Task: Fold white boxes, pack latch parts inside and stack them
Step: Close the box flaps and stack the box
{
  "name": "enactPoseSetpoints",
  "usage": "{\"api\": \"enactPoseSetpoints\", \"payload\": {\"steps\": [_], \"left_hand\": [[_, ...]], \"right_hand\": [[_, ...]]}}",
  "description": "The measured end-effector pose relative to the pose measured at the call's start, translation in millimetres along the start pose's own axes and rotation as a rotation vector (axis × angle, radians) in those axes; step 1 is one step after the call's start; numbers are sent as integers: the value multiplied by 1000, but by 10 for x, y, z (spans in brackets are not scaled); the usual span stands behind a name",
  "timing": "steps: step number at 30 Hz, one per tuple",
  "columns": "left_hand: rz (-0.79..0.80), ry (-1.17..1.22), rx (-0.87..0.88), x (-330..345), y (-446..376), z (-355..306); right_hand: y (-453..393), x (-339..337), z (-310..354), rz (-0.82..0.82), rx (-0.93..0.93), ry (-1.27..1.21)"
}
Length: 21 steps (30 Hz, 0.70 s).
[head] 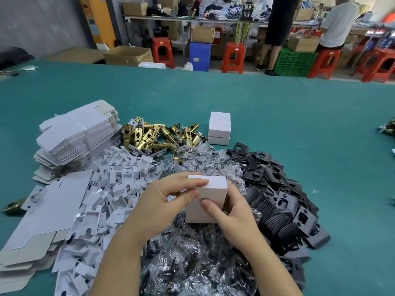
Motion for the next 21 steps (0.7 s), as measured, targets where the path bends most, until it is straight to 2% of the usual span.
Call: {"api": "enactPoseSetpoints", "payload": {"steps": [8, 12, 15, 18, 21], "left_hand": [[36, -207, -2, 104, 23, -85], [-148, -160, 58, 23, 57, -279], [-282, -99, 163, -44, 128, -468], [-297, -236, 288, 33, 161, -616], [-178, -413, 349, 245, 108, -622]], "right_hand": [[15, 58, 48, -1, -40, -68], [-11, -5, 27, -73, -19, -131], [-45, -63, -68, -94, 97, -199], [-72, -16, -174, -12, 249, -409], [-77, -11, -171, 27, 298, -700]]}}
Point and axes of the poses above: each hand's wrist, its own y-axis away from the middle knuckle, its own x-axis out of the palm, z = x × y, the point moved 8 cm from there along -y, towards the middle knuckle, and after that the axes turned 5 degrees about x, right-handed, at the moved point
